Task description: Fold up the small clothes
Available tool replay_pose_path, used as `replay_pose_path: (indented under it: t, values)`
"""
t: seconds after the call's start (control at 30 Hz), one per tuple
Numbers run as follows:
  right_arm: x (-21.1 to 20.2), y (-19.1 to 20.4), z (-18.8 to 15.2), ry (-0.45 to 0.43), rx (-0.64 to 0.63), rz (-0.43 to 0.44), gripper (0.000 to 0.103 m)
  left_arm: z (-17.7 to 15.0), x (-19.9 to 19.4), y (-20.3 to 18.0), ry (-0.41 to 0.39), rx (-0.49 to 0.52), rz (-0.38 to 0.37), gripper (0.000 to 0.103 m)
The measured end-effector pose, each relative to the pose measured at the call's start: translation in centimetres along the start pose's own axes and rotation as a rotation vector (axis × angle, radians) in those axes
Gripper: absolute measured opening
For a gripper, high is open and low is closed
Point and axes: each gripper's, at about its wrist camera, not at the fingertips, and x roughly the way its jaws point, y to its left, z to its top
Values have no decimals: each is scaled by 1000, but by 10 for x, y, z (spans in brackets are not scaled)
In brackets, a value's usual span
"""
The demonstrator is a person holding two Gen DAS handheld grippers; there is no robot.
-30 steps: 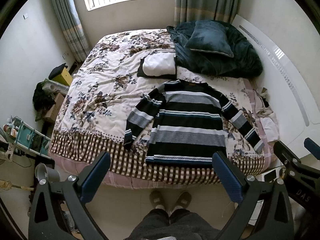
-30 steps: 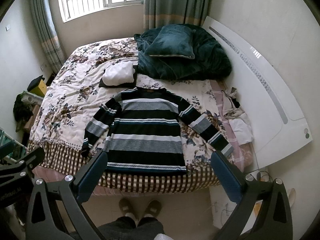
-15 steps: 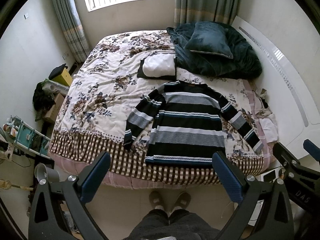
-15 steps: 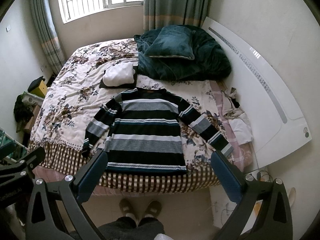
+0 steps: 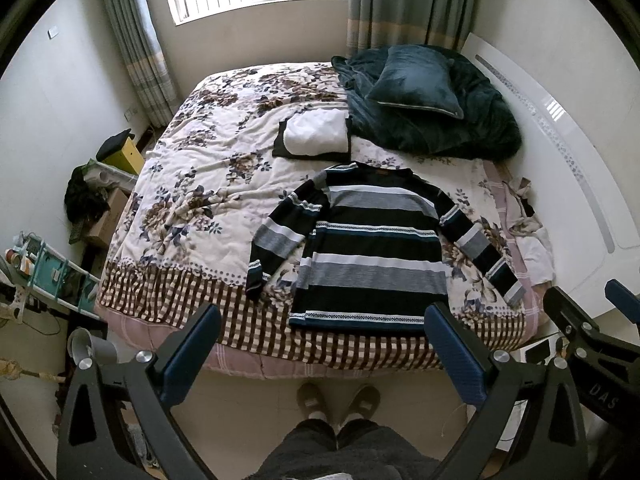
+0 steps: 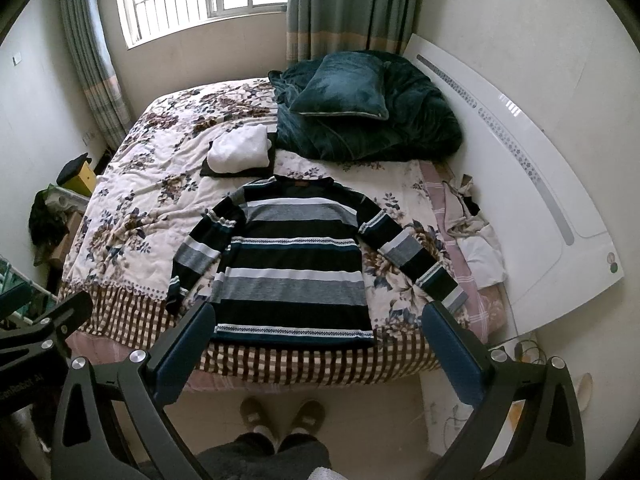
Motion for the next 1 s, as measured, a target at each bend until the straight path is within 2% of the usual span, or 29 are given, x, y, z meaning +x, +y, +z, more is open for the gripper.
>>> replay_pose_path:
  t: [0.83,0.9,1.0]
  values:
    - [3,3,-2,4,4,0,103,-1,0,-1,-4,1,-8,103]
    - [-8,9,6,9,14,-1,103,5,4,-2,-32,6,5,103]
    - [2,5,7,17,62,-8,103,21,29,-12,-76,21,45,103]
